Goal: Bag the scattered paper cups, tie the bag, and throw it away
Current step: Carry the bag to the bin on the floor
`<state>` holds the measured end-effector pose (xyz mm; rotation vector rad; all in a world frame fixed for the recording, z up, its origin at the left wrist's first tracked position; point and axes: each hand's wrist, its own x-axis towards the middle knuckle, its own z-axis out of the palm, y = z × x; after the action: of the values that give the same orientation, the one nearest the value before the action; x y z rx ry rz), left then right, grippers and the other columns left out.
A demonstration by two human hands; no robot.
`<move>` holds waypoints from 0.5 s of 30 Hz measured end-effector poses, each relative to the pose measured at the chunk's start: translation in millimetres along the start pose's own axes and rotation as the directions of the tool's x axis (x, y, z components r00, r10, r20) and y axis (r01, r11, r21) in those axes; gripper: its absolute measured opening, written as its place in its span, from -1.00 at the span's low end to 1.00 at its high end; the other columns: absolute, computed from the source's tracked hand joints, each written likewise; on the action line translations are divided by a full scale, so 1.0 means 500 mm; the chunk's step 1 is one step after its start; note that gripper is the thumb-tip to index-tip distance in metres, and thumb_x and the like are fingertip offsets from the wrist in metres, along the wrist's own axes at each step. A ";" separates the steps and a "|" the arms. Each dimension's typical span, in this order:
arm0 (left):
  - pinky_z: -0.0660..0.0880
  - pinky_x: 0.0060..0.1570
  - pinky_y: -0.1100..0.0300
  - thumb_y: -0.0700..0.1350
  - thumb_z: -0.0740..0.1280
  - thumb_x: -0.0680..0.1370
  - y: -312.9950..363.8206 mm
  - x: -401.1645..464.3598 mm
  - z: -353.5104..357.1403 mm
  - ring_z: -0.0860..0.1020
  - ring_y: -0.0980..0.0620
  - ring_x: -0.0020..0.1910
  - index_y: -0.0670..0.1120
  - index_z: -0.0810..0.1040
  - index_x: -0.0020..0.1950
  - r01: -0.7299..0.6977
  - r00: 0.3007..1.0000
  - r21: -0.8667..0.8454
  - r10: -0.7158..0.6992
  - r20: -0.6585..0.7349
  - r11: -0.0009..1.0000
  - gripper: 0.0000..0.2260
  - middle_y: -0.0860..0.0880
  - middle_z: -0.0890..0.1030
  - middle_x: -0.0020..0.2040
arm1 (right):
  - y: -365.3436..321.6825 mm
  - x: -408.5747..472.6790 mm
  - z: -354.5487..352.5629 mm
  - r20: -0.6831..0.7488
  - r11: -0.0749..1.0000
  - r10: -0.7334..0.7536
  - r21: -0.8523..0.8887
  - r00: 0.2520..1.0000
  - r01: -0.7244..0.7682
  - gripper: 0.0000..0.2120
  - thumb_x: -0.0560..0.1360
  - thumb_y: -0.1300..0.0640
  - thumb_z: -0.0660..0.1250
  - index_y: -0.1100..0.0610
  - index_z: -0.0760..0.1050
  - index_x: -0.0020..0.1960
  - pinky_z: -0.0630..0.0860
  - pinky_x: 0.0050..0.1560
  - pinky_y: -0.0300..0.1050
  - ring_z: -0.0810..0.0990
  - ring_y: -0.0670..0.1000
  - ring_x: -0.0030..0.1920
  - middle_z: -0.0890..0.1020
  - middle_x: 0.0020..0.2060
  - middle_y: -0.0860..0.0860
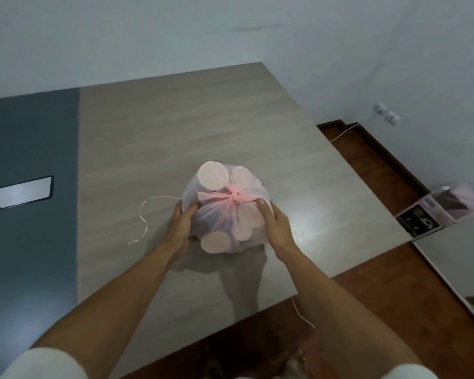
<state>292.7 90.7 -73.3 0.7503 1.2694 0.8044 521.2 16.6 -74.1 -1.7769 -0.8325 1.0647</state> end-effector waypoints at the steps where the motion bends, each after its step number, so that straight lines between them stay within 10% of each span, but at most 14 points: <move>1: 0.64 -0.14 -0.26 0.24 0.43 0.43 0.006 -0.005 0.052 0.60 -0.08 0.14 0.43 0.49 0.05 -0.022 0.999 0.018 0.021 0.032 1.000 -0.76 0.10 0.59 0.19 | 0.002 -0.007 -0.050 -0.042 0.999 -0.013 0.029 0.999 0.014 -0.37 0.42 -0.56 0.19 -0.21 0.54 0.31 0.56 0.04 -0.18 0.58 -0.11 0.14 0.63 0.18 -0.17; 9: 0.64 -0.13 -0.26 0.15 0.39 0.56 0.002 -0.026 0.343 0.64 -0.07 0.12 0.37 0.56 0.03 -0.102 0.971 0.066 0.085 0.225 0.993 -0.90 0.13 0.68 0.09 | 0.028 -0.033 -0.327 -0.244 0.995 -0.050 0.074 0.968 0.070 -0.41 0.40 -0.58 0.20 -0.26 0.55 0.26 0.65 0.13 -0.06 0.63 -0.05 0.12 0.65 0.12 -0.19; 15: 0.63 0.00 -0.27 0.23 0.36 0.55 -0.037 -0.084 0.642 0.58 -0.08 0.22 0.25 0.33 0.44 -0.189 0.919 0.194 0.104 0.380 0.963 -0.52 0.06 0.54 0.31 | 0.079 -0.047 -0.615 -0.390 0.986 -0.086 0.097 0.917 0.133 -0.44 0.46 -0.50 0.23 -0.17 0.60 0.25 0.65 0.13 -0.05 0.64 -0.03 0.12 0.68 0.09 -0.13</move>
<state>607.1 31.4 -20.4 1.1379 0.9814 0.6061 794.8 -123.9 -26.8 -1.7358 -0.6010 0.6461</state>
